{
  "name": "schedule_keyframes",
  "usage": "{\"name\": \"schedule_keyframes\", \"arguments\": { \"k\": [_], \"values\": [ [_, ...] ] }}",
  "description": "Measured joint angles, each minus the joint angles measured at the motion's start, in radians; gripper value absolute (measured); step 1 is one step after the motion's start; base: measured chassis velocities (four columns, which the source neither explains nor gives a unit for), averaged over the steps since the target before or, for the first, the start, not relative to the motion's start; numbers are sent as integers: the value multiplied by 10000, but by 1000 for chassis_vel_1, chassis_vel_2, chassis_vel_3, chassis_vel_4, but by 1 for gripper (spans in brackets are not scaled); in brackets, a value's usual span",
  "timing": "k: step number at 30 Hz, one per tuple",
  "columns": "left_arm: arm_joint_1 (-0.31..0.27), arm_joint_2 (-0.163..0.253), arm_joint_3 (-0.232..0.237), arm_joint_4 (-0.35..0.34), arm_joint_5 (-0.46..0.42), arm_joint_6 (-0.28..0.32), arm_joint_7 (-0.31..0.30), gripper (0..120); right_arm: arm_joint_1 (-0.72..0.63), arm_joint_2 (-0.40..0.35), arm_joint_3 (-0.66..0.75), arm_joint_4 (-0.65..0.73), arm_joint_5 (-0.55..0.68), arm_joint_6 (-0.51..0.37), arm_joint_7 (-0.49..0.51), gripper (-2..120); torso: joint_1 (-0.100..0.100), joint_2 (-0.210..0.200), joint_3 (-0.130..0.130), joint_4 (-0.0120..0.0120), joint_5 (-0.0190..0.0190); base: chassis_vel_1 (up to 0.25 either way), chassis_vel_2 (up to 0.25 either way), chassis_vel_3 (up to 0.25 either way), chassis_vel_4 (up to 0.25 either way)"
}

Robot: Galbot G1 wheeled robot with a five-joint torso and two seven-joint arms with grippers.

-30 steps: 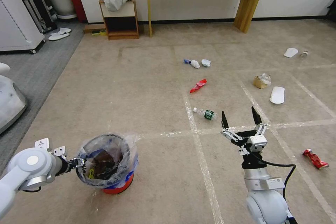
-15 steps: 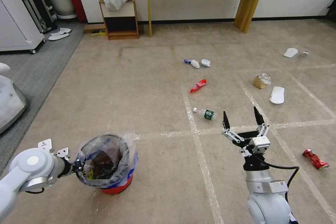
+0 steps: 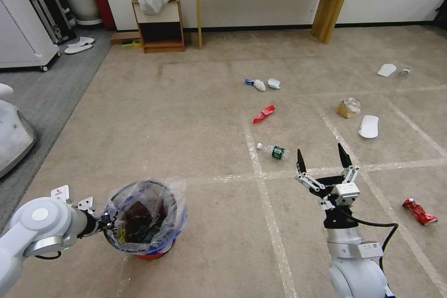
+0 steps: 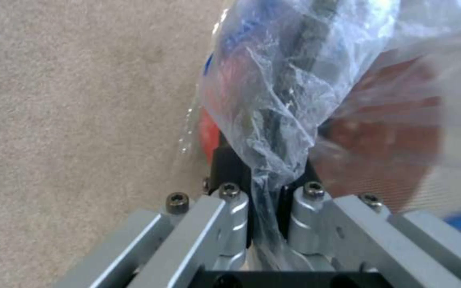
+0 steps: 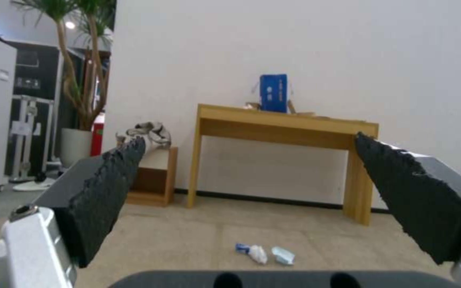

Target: Pick up the trash bin and place the garbage on the floor into it.

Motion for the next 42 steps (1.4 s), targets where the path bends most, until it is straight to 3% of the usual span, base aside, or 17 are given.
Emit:
{"name": "schedule_keyframes", "arguments": {
  "k": [10,11,13,16,19,25,32,42],
  "values": [
    [-136,-116,-959,-1246,-766,-637,-881,4,182,116,82,-403,106,-26,116,100,0,0,0,-1,1,0,0,0,0],
    [-133,-102,-1297,-1502,-1003,-706,-1068,4,201,156,128,-447,136,-39,165,100,0,0,0,0,2,0,0,0,0],
    [-55,22,-1853,-1965,-1483,-761,-1413,4,226,217,221,-515,138,-45,262,100,0,0,0,-1,3,0,0,0,0],
    [-32,109,-2045,-2165,-1747,-775,-1590,4,223,247,266,-530,129,-47,313,100,0,0,0,0,3,0,0,0,0],
    [-45,523,-2637,-2868,-2929,-893,-2047,4,133,456,479,-553,-82,-50,471,100,0,0,0,-3,2,0,0,0,0],
    [-5,793,-3182,-3111,-4063,-983,-2690,4,-57,806,666,-470,-467,-43,714,100,0,0,0,0,1,0,0,0,0],
    [120,799,-3368,-3143,-4554,-794,-2849,4,-365,1197,807,-482,-892,290,750,100,0,0,0,0,0,0,0,0,0],
    [-75,501,-2813,-3019,-4238,-623,-2810,4,-883,1754,901,-207,-1739,598,872,100,-1,0,-1,-1,0,0,0,0,0]
  ]
}}
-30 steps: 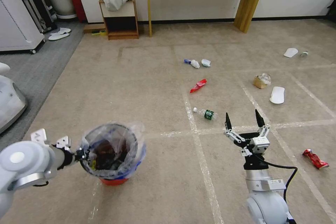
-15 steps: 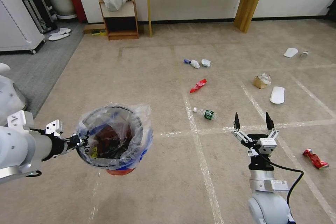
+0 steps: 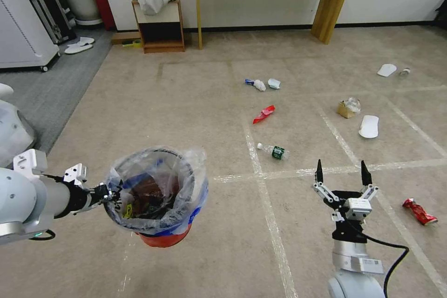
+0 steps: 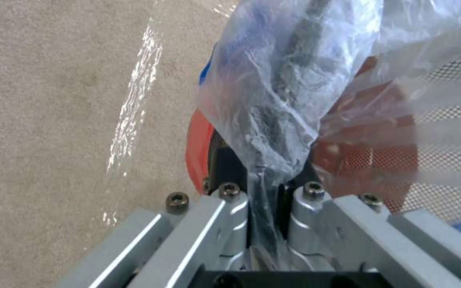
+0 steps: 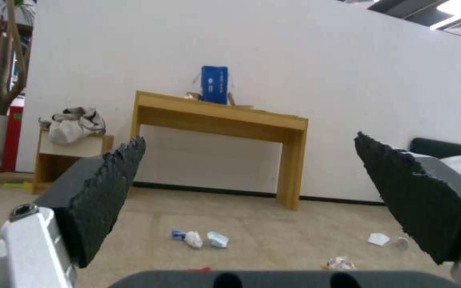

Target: Pick up the trash bin and place the garbage on the floor into it.

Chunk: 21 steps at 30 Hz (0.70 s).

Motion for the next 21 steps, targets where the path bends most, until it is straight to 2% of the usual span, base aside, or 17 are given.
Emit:
{"name": "schedule_keyframes", "arguments": {
  "k": [12,21],
  "values": [
    [-46,-30,138,34,178,58,44,4,-75,122,-24,12,-164,139,5,100,0,0,0,0,1,0,0,0,0],
    [-62,-73,207,82,355,64,81,4,-15,97,-57,-47,-168,166,-21,100,1,0,2,0,1,-88,92,89,-102]
  ]
}}
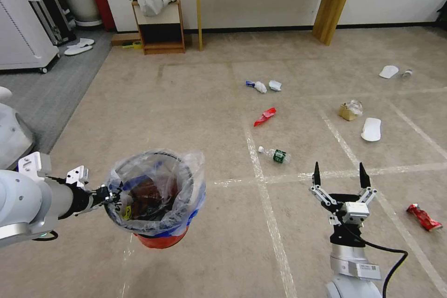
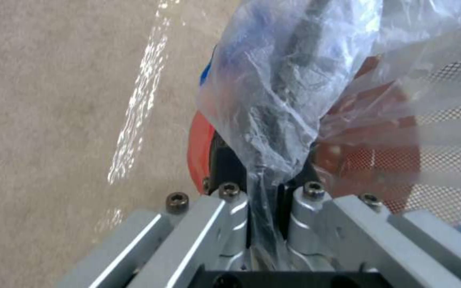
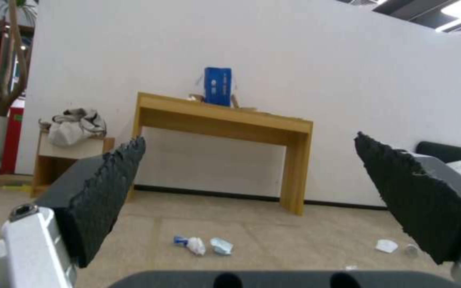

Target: Pick up the trash bin and place the garbage on the floor into it.

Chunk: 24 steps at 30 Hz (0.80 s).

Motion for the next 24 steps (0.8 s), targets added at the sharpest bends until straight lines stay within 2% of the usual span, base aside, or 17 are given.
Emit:
{"name": "schedule_keyframes", "arguments": {
  "k": [12,24],
  "values": [
    [-86,-92,162,79,219,2,48,4,123,-110,6,-117,132,0,-21,100,-1,0,-2,0,0,-69,58,84,-70],
    [-137,-129,283,131,582,-59,175,4,224,-198,15,-155,244,-29,-22,100,0,0,-1,0,1,-140,128,135,-143]
  ]
}}
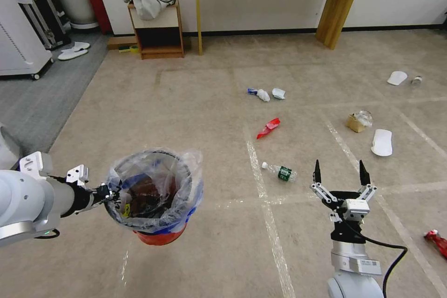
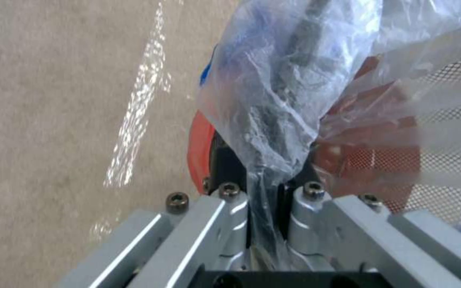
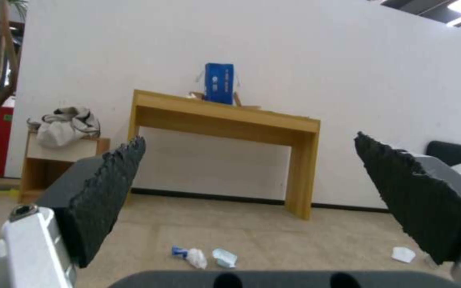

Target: Pick up the trash bin and place the garbage on the floor into it.

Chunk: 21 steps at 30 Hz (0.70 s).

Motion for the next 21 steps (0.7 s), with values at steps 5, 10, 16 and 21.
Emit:
{"name": "schedule_keyframes", "arguments": {
  "k": [5,10,16,21],
  "values": [
    [37,-19,83,1,338,-2,103,4,21,-6,-5,-43,6,-5,0,100,0,0,0,0,1,-119,116,121,-123],
    [33,-48,198,20,560,-1,161,4,35,-23,-6,-76,11,-6,-2,100,1,0,0,0,-2,-141,131,144,-125],
    [33,-51,237,61,859,-2,298,4,86,-35,-13,-102,24,-8,-2,100,0,0,0,0,0,-142,157,149,-142],
    [31,-41,272,118,1072,-6,376,4,145,-36,-37,-146,27,-21,-4,100,0,0,0,2,2,-166,161,155,-165]
  ]
}}
